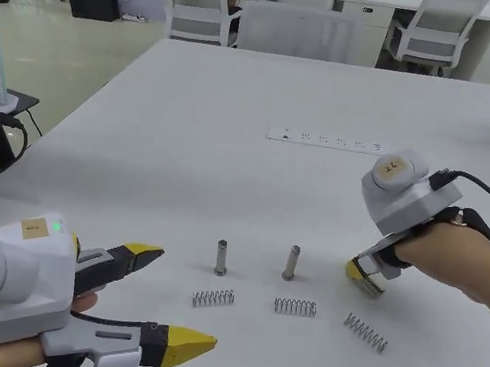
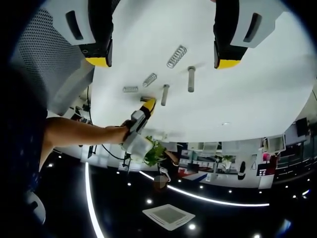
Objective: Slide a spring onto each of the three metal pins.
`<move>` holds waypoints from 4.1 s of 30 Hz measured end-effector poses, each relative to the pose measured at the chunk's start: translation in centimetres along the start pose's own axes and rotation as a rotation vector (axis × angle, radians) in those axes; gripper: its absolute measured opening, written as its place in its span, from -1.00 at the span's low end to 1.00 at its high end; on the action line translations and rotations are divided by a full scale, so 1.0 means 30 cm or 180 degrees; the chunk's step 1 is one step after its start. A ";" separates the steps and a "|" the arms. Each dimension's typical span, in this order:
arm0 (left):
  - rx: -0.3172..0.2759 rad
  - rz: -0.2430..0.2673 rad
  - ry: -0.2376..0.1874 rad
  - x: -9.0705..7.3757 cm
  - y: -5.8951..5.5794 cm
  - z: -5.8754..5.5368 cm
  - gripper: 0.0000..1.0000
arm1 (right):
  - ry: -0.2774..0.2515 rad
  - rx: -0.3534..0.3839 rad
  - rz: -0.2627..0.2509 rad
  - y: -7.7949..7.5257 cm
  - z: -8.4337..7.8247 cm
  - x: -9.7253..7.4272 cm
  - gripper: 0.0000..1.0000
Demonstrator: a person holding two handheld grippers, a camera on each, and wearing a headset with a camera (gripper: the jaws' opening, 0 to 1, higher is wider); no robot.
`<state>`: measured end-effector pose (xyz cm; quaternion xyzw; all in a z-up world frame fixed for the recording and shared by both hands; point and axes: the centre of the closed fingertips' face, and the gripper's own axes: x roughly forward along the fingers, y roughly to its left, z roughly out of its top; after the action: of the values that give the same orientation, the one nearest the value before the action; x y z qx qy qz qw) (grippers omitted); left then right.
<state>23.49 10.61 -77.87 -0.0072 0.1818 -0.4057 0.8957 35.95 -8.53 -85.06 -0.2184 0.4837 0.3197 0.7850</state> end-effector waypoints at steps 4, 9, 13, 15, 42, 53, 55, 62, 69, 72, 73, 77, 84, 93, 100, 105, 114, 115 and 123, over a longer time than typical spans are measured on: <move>0.0007 -0.0013 0.0005 0.001 -0.003 -0.001 0.62 | -0.0088 -0.0016 -0.0009 0.006 0.015 -0.027 -0.89; 0.0019 -0.0022 0.0016 0.000 -0.006 0.001 0.61 | -0.0168 -0.0030 -0.0024 0.023 0.017 -0.064 -0.90; 0.0030 -0.0035 0.0024 0.002 -0.010 0.002 0.60 | -0.0240 -0.0035 -0.0049 0.004 0.023 -0.080 -0.90; 0.0033 -0.0038 0.0029 0.002 -0.012 0.001 0.60 | -0.0274 -0.0031 -0.0054 -0.001 0.025 -0.088 -0.90; 0.0043 -0.0042 0.0061 0.006 -0.017 -0.001 0.58 | -0.0524 0.0071 -0.0001 0.001 0.040 -0.111 -0.90; 0.0041 -0.0040 0.0061 0.005 -0.018 0.000 0.58 | -0.0630 0.0085 0.0009 -0.002 0.044 -0.117 -0.89; 0.0044 -0.0039 0.0060 0.005 -0.017 0.000 0.58 | -0.0658 0.0080 0.0011 -0.001 0.048 -0.117 -0.89; 0.0039 -0.0039 0.0063 0.004 -0.017 -0.001 0.57 | -0.0725 0.0079 0.0043 0.001 0.053 -0.117 -0.89; 0.0042 -0.0052 0.0066 0.007 -0.018 -0.001 0.57 | -0.0698 0.0045 0.0055 0.003 0.039 -0.123 -0.89; 0.0042 -0.0058 0.0071 0.008 -0.019 -0.002 0.57 | -0.0688 0.0020 0.0055 0.003 0.036 -0.125 -0.89; 0.0044 -0.0060 0.0074 0.008 -0.019 -0.002 0.57 | -0.0679 0.0010 0.0054 0.003 0.034 -0.126 -0.89; 0.0044 -0.0070 0.0075 0.009 -0.021 -0.001 0.56 | -0.0656 -0.0047 0.0045 0.004 0.029 -0.128 -0.89; 0.0043 -0.0079 0.0075 0.010 -0.022 -0.001 0.56 | -0.0641 -0.0088 0.0039 0.009 0.026 -0.131 -0.88; 0.0045 -0.0085 0.0078 0.008 -0.024 -0.002 0.55 | -0.0637 -0.0138 0.0046 0.009 0.025 -0.131 -0.81; 0.0048 -0.0090 0.0078 0.006 -0.025 -0.002 0.55 | -0.0649 -0.0212 0.0021 0.015 0.016 -0.133 -0.67; 0.0050 -0.0092 0.0075 0.006 -0.026 -0.002 0.55 | -0.0666 -0.0244 0.0004 0.011 0.013 -0.138 -0.58; 0.0049 -0.0094 0.0066 0.007 -0.026 0.000 0.55 | -0.0687 -0.0298 0.0011 0.021 0.001 -0.153 -0.41; 0.0048 -0.0094 0.0065 0.007 -0.025 0.000 0.55 | -0.0688 -0.0300 0.0011 0.019 -0.001 -0.153 -0.40; 0.0049 -0.0100 0.0070 0.008 -0.024 -0.001 0.55 | -0.0656 -0.0317 0.0022 0.022 -0.041 -0.163 -0.32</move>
<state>23.11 9.97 -77.86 0.0014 0.1884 -0.4211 0.8872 33.13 -10.29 -81.22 -0.2214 0.3846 0.3668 0.8176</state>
